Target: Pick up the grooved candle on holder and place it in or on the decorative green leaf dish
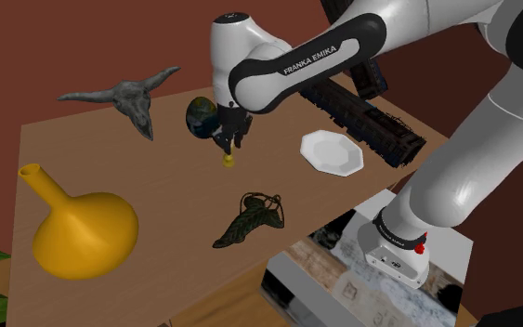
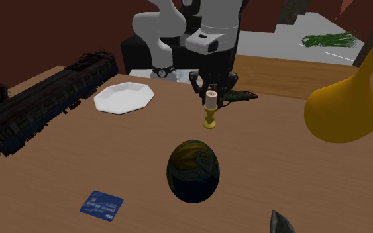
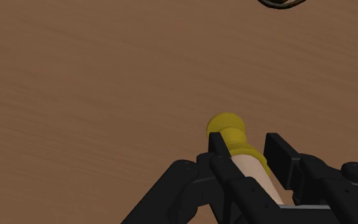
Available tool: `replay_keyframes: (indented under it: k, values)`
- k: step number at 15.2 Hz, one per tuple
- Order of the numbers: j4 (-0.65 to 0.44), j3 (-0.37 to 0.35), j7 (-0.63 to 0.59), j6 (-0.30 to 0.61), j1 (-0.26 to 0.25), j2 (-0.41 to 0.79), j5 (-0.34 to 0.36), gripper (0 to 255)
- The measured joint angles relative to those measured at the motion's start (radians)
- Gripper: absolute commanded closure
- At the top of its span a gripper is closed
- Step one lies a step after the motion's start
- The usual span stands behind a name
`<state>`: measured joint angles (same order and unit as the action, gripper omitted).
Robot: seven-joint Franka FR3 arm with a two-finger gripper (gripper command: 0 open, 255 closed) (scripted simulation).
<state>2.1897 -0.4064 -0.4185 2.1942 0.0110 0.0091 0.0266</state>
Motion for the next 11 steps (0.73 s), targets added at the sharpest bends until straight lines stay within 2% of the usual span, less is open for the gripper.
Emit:
replay_keyframes:
  k: [11]
  values:
    - [-0.082,0.005,0.028,-0.143,0.003,-0.067,-0.032,255]
